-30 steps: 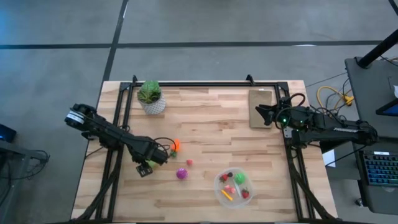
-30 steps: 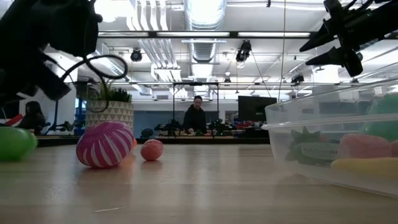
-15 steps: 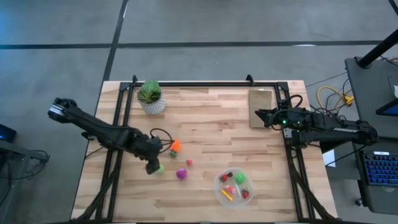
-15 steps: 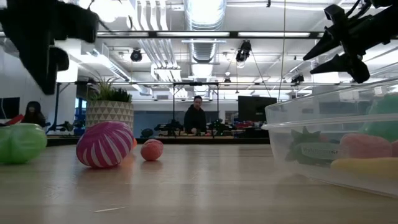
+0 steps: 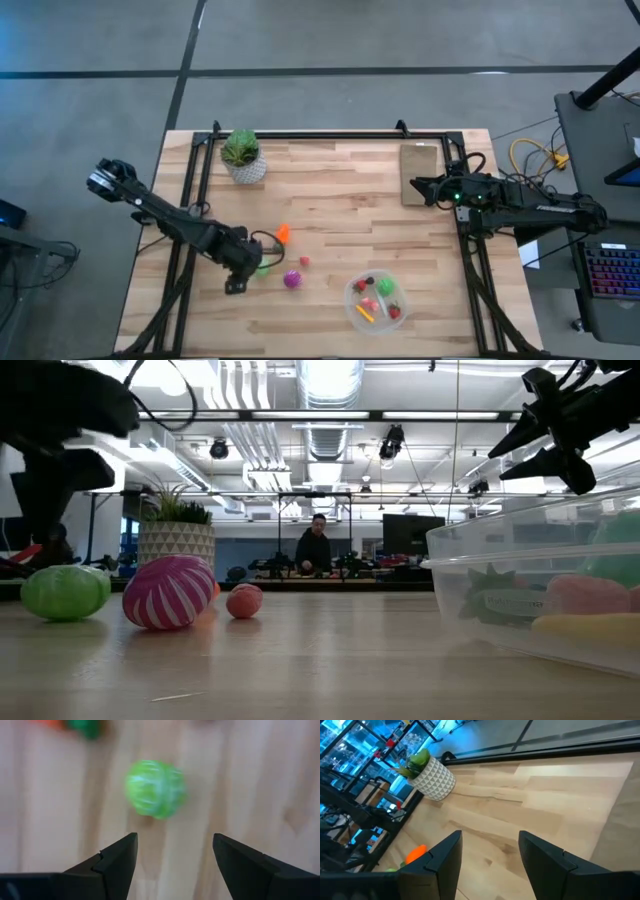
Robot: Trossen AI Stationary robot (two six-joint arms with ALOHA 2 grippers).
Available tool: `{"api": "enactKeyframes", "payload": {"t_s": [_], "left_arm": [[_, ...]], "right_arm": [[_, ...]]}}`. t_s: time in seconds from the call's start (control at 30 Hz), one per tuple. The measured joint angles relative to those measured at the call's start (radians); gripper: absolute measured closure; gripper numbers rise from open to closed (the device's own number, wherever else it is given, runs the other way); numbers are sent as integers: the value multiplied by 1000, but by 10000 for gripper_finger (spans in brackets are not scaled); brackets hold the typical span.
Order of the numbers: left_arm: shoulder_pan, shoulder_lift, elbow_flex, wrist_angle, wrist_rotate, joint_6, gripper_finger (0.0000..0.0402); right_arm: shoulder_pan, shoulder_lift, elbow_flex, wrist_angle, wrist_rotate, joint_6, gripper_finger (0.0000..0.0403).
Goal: Pick and placing Produce into tupperware
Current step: Put the cabbage into the transparent bin
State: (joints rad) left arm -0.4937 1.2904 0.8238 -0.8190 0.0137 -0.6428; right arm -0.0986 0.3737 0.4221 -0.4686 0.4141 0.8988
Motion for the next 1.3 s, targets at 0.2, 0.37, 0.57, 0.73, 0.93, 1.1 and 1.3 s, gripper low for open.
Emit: {"api": "enactKeyframes", "payload": {"t_s": [0.2, 0.37, 0.57, 0.73, 0.93, 1.1, 1.3], "left_arm": [[-2, 20, 0, 35, -65, -189, 156], [-6, 26, 1, 98, -111, -128, 156], [-6, 65, 0, 113, -124, -80, 156], [-7, 103, 0, 164, -130, -79, 156], [-6, 148, 1, 162, -126, -81, 156], [-5, 176, 2, 168, -133, -82, 156], [-6, 198, 4, 184, -146, -64, 156]], "right_arm": [[0, 0, 0, -2, 0, 6, 216], [0, 0, 0, -16, -4, 11, 216], [0, 0, 0, -51, -54, 19, 216], [0, 0, 0, -60, -55, 20, 216], [0, 0, 0, -59, -55, 25, 216], [0, 0, 0, -59, -55, 24, 216], [0, 0, 0, -59, -55, 25, 216]]}}
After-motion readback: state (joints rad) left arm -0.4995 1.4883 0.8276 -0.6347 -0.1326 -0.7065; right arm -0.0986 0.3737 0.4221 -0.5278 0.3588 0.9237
